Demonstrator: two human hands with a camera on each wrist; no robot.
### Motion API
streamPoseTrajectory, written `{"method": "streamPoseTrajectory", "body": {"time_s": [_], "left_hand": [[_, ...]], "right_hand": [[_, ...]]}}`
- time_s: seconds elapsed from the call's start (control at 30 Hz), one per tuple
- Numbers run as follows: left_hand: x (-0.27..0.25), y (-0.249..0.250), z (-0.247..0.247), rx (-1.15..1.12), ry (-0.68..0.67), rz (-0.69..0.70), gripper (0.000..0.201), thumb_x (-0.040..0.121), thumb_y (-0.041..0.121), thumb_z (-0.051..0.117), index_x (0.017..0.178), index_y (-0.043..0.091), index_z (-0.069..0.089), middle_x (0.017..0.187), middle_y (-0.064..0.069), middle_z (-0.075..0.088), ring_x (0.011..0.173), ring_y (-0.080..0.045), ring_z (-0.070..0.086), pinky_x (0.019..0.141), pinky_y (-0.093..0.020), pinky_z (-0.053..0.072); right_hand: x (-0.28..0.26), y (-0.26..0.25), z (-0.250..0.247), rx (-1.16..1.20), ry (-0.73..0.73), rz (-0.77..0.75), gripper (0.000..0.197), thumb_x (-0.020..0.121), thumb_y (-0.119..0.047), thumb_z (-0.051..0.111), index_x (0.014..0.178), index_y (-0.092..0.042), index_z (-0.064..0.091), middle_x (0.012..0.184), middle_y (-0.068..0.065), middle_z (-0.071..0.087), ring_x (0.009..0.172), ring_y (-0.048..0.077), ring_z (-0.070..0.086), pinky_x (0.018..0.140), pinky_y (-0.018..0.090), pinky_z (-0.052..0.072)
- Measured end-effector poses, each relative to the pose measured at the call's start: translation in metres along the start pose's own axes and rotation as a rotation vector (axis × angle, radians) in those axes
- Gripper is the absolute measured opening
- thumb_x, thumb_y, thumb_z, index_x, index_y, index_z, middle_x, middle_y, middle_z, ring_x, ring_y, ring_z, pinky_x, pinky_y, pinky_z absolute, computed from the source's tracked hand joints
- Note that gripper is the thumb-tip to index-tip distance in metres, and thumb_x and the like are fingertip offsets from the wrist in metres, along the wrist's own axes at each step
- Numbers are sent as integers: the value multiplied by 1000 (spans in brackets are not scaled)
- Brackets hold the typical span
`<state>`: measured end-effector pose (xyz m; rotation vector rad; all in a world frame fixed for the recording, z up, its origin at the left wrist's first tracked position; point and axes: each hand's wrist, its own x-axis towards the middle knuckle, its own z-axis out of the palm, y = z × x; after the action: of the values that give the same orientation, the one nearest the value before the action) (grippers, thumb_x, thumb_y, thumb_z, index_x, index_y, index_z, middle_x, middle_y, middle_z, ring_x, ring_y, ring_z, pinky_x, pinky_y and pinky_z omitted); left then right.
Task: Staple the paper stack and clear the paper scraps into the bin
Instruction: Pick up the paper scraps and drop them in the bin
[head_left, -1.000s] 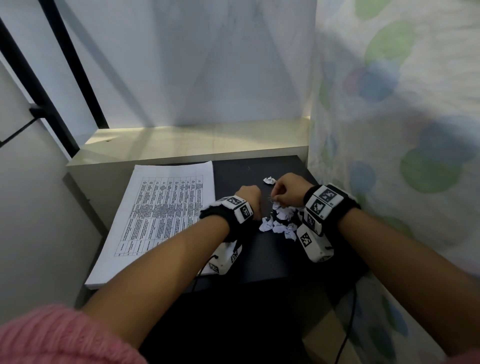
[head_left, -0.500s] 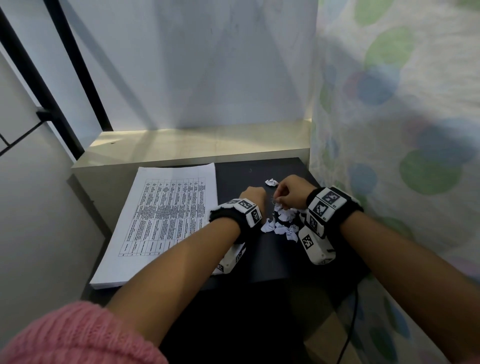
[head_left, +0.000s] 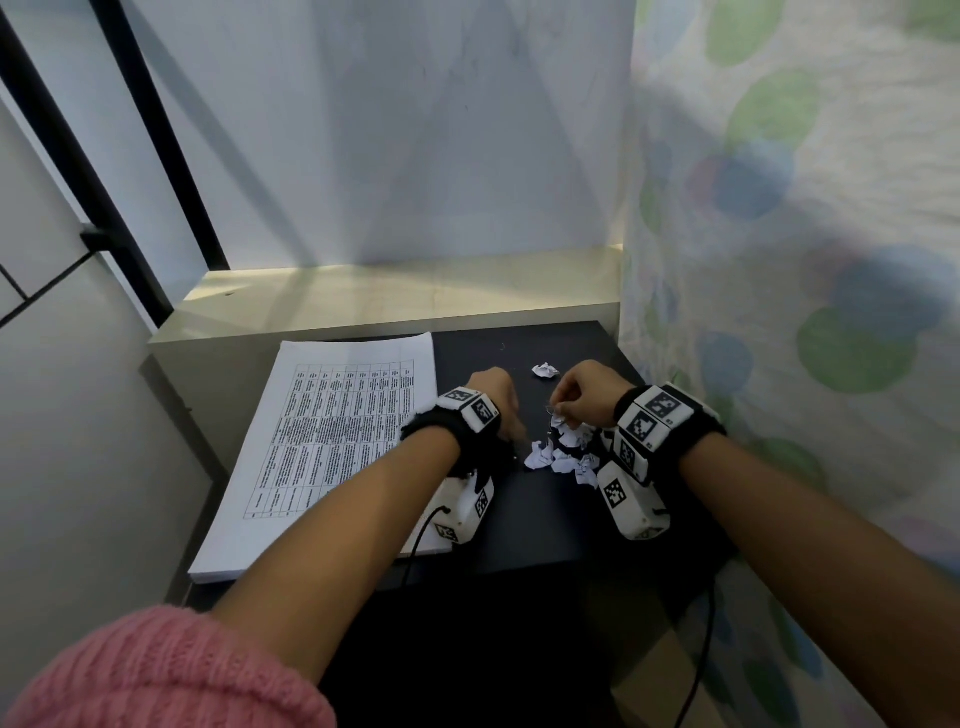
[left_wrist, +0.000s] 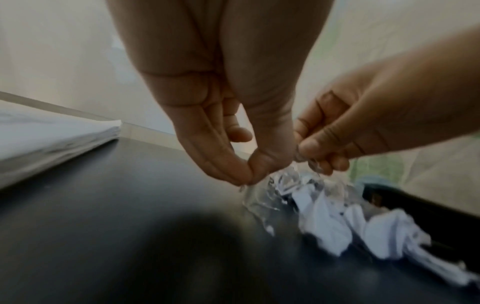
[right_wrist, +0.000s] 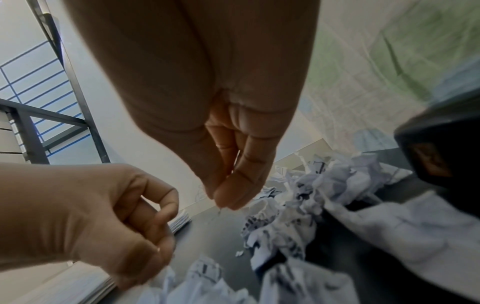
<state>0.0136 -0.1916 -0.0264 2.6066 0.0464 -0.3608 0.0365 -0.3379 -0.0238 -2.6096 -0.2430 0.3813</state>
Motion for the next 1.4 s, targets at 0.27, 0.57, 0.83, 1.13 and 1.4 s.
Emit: {"method": "streamPoseTrajectory", "body": {"time_s": [0.27,0.57,0.83,1.13,1.4], "left_hand": [[-19,-20,-35,-105,46,67,30,73,8,74,64,20,47,58,3,59,51,-4,54,51,-17,43],[-95,-97,-90,-85,109,37,26,75,4,74,59,15,57,62,-1,62,56,-10,62,63,-24,54],[-183,-211,-128,-59,260,-166,30,72,4,76,52,18,58,55,3,60,45,-3,58,60,-21,53],[-243,-317,-101,-73,261,-463,25,70,3,74,54,15,60,54,0,61,46,-5,60,53,-15,51],[-224,-358,-47,-34,115,-538,29,76,9,71,51,16,56,75,-12,67,83,-23,72,82,-32,59]], "right_hand": [[-16,-24,0,62,-7,-67,32,88,-8,61,61,-24,58,62,-5,59,59,5,56,77,27,52],[-46,-104,33,102,-63,-201,12,89,-7,58,89,-3,69,61,0,61,53,2,57,68,21,49],[-70,-218,100,30,-189,-439,16,91,-9,58,97,0,69,62,1,62,34,-12,53,55,10,48],[-119,-306,213,-48,-359,-602,23,88,-11,59,104,-1,71,106,17,72,94,23,67,85,29,51],[-111,-299,307,-305,-478,-461,16,94,-8,48,90,-1,62,105,22,58,96,28,58,86,35,48]]}}
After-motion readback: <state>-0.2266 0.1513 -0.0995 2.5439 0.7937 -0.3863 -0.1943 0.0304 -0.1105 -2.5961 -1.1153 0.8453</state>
